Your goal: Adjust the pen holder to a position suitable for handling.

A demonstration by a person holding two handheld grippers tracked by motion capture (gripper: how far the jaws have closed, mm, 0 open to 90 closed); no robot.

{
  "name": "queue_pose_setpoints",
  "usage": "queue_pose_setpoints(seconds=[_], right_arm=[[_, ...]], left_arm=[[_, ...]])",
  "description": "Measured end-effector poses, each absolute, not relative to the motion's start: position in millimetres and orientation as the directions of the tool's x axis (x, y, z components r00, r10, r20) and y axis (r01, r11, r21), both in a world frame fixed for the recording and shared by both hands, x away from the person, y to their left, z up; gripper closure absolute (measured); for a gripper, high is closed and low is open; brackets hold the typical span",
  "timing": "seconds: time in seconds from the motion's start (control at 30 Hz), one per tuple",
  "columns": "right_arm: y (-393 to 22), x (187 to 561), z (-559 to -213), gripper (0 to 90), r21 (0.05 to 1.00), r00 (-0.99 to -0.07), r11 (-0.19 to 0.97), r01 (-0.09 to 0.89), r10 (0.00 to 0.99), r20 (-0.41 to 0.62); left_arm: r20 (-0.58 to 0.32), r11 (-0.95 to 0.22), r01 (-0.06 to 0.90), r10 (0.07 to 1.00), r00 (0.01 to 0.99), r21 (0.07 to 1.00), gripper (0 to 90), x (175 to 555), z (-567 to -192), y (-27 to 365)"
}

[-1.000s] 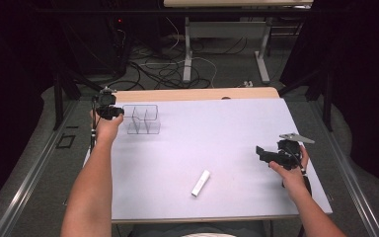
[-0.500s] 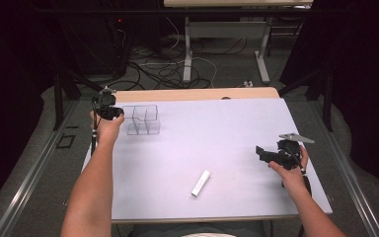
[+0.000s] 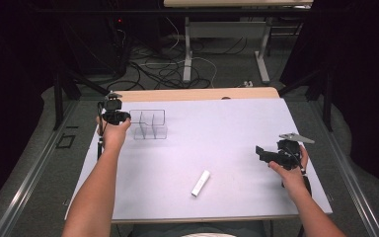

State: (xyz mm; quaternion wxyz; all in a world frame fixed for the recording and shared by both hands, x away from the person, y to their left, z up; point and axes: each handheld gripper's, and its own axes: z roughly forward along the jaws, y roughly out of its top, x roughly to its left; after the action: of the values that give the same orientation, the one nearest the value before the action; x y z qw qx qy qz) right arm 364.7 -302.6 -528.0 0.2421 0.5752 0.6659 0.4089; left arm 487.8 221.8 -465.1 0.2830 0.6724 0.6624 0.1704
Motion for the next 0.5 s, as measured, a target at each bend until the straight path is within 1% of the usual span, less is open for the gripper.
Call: queue_pose_setpoints(seconds=[0.17, 0.23, 0.27, 0.5], right_arm=[[-301.4, 364.6, -527.9, 5.2, 0.823, -0.223, 0.009, 0.568, 0.964, 0.143], [-300.4, 364.2, -527.7, 5.2, 0.822, -0.221, 0.003, 0.570, 0.964, 0.150], [-300.1, 364.1, -527.7, 5.3, 0.821, -0.221, 0.002, 0.570, 0.963, 0.151], [-299.4, 363.7, -526.8, 5.5, 0.824, -0.227, 0.006, 0.566, 0.962, 0.150]], left_arm=[[-0.159, 0.043, 0.794, 0.985, 0.068, 0.606, 88.0, 481.0, -465.3, 210.9], [-0.173, 0.047, 0.793, 0.982, 0.075, 0.607, 87.9, 475.7, -465.7, 200.7], [-0.173, 0.047, 0.793, 0.982, 0.075, 0.607, 87.9, 475.7, -465.7, 200.7], [-0.157, 0.024, 0.786, 0.983, 0.094, 0.618, 87.9, 462.0, -466.3, 167.3]])
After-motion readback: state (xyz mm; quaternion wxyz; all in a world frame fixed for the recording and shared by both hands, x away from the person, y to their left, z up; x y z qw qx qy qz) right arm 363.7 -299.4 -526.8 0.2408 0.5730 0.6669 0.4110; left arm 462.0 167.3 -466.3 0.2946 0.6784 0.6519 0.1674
